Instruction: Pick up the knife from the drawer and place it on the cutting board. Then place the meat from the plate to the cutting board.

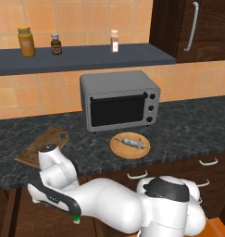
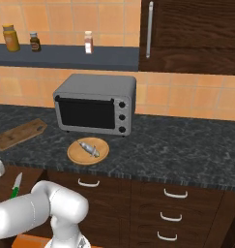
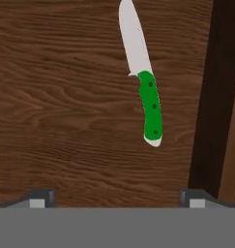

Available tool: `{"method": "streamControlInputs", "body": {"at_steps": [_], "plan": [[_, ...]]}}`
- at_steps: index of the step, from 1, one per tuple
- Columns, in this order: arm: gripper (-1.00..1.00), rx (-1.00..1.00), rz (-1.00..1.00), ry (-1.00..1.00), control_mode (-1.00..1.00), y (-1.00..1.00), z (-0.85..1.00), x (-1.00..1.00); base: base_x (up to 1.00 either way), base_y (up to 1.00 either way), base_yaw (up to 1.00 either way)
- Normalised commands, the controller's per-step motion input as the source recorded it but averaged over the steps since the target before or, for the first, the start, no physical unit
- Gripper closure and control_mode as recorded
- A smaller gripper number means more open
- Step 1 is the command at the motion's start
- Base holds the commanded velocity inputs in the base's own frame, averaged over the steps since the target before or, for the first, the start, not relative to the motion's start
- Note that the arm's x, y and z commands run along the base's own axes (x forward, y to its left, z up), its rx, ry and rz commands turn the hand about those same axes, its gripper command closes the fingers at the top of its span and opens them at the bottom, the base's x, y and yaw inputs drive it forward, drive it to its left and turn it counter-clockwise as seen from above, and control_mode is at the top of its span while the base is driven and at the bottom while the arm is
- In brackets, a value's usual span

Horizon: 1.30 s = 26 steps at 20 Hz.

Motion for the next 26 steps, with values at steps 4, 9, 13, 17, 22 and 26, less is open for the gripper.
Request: {"method": "streamControlInputs", "body": {"at_steps": [4, 9, 13, 17, 22, 26], "plan": [[-1.00, 0.00, 0.00, -0.08, -1.00, 0.00, -0.39, 0.15, 0.00, 0.00, 0.00], [-1.00, 0.00, 0.00, -0.08, -1.00, 0.00, -0.69, 0.11, 0.00, 0.00, 0.00], [-1.00, 0.00, 0.00, -0.11, -1.00, 0.00, -0.34, 0.17, 0.00, 0.00, 0.00], [-1.00, 0.00, 0.00, -0.06, -1.00, -0.03, -0.16, 0.16, 0.00, 0.00, 0.00], [-1.00, 0.00, 0.00, 0.00, -1.00, -0.11, 0.00, 0.27, 0.00, 0.00, 0.00], [-1.00, 0.00, 0.00, 0.00, -1.00, -0.04, -0.07, 0.13, 0.00, 0.00, 0.00]]}}
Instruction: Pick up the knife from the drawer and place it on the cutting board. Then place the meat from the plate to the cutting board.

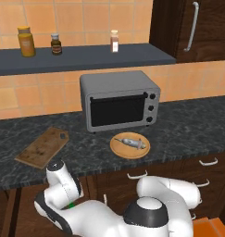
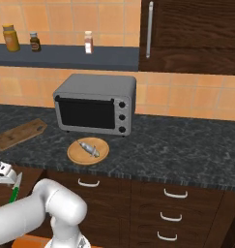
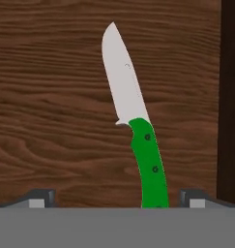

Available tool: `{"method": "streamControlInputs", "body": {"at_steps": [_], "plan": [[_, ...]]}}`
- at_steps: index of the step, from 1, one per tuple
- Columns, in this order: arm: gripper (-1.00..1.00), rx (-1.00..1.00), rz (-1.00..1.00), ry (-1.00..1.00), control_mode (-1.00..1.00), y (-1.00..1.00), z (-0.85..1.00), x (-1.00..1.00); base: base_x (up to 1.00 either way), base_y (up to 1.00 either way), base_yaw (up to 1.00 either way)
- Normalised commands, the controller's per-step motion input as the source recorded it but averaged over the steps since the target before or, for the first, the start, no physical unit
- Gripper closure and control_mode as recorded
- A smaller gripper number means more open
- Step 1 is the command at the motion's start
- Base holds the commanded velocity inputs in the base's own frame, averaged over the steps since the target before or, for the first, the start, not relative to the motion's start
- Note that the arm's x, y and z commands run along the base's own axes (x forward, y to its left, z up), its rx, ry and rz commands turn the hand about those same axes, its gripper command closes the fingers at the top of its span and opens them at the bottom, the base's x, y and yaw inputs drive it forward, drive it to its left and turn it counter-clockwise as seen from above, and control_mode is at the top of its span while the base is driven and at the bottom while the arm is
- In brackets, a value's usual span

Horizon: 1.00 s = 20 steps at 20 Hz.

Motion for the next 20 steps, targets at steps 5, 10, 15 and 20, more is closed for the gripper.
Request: {"method": "streamControlInputs", "body": {"at_steps": [5, 10, 15, 20], "plan": [[-1.00, 0.00, 0.00, 0.01, -1.00, -0.05, -0.39, 0.00, 0.00, 0.00, 0.00], [-1.00, 0.00, 0.00, 0.00, -1.00, -0.11, -0.40, 0.00, 0.00, 0.00, 0.00], [-1.00, 0.00, 0.00, 0.06, -1.00, -0.19, -0.19, 0.00, 0.00, 0.00, 0.00], [-1.00, 0.00, 0.00, 0.06, -1.00, -0.01, -0.32, 0.00, 0.00, 0.00, 0.00]]}}
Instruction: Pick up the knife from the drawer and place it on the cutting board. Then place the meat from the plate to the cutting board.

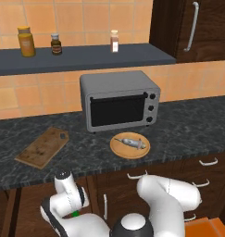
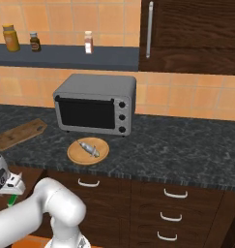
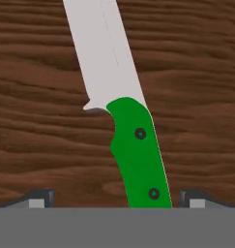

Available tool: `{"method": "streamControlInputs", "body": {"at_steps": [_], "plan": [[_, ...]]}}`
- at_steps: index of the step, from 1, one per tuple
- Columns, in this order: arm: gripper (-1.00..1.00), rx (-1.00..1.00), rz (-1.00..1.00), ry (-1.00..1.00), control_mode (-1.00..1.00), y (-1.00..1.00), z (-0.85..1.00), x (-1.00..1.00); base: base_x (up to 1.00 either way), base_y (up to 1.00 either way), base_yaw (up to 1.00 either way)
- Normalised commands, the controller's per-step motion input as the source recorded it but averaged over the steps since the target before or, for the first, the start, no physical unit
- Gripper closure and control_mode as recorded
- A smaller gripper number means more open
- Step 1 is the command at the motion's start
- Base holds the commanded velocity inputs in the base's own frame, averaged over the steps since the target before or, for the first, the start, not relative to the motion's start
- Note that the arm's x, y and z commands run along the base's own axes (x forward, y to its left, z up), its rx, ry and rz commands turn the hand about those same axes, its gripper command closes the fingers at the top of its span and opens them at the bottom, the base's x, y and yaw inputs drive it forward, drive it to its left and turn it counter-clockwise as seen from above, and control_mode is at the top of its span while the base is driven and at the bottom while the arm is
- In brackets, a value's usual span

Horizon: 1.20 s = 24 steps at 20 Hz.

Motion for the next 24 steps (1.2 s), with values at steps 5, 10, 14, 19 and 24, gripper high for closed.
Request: {"method": "streamControlInputs", "body": {"at_steps": [5, 10, 14, 19, 24], "plan": [[-1.00, 0.00, 0.00, 0.03, -1.00, 0.00, -0.41, 0.00, 0.00, 0.00, 0.00], [-1.00, 0.00, 0.00, 0.01, -1.00, 0.00, -0.37, 0.00, 0.00, 0.00, 0.00], [1.00, 0.00, 0.00, 0.00, -1.00, 0.00, -0.22, 0.00, 0.00, 0.00, 0.00], [1.00, 0.00, 0.00, 0.00, -1.00, 0.00, -0.02, 0.00, 0.00, 0.00, 0.00], [1.00, 0.00, 0.00, 0.02, -1.00, 0.00, -0.01, -0.04, 0.00, 0.00, 0.00]]}}
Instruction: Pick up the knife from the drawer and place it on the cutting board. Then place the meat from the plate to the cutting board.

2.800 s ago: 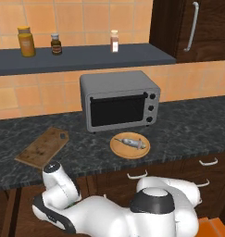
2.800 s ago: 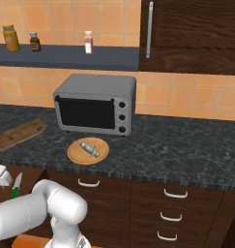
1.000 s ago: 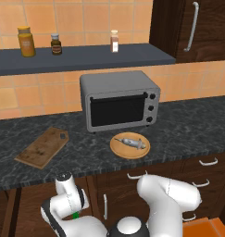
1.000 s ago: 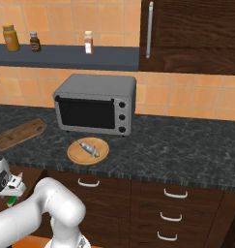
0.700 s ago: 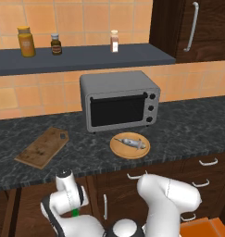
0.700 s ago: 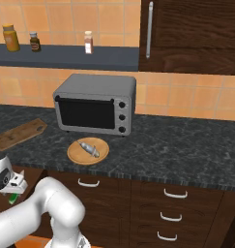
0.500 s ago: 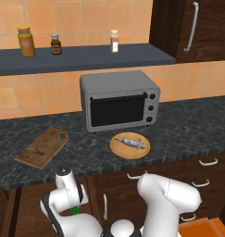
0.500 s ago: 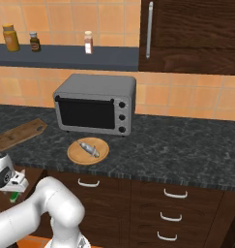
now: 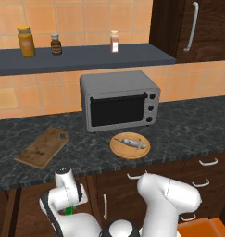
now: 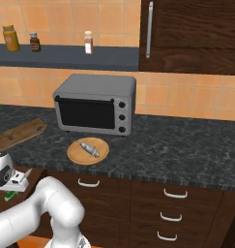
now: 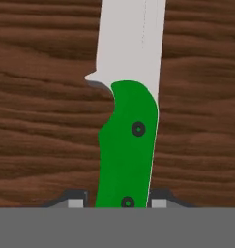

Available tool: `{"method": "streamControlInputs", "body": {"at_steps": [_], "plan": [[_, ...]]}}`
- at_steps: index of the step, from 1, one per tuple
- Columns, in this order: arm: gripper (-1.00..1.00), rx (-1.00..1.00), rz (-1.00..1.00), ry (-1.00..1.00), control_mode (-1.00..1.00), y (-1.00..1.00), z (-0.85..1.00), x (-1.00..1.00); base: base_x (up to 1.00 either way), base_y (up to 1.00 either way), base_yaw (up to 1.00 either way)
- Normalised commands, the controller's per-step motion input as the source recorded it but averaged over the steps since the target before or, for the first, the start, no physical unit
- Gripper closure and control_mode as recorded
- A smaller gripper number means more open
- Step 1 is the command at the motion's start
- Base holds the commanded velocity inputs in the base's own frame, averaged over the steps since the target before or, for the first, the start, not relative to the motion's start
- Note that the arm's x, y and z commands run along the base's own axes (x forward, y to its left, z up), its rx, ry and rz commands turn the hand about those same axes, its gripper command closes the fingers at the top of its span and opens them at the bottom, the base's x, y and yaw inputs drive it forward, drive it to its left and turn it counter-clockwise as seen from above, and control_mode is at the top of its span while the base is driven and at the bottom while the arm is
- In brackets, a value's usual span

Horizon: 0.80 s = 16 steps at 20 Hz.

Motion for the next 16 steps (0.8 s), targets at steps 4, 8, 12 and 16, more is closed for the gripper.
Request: {"method": "streamControlInputs", "body": {"at_steps": [4, 8, 12, 16], "plan": [[1.00, 0.00, 0.01, 0.00, -1.00, 0.00, 0.16, -0.47, 0.00, 0.00, 0.00], [1.00, 0.00, 0.06, -0.05, -1.00, 0.01, 0.72, -0.91, 0.00, 0.00, 0.00], [1.00, 0.00, 0.10, 0.00, -1.00, 0.06, 0.99, -0.75, 0.00, 0.00, 0.00], [1.00, 0.00, 0.14, 0.00, -1.00, 0.04, 1.00, -0.49, 0.00, 0.00, 0.00]]}}
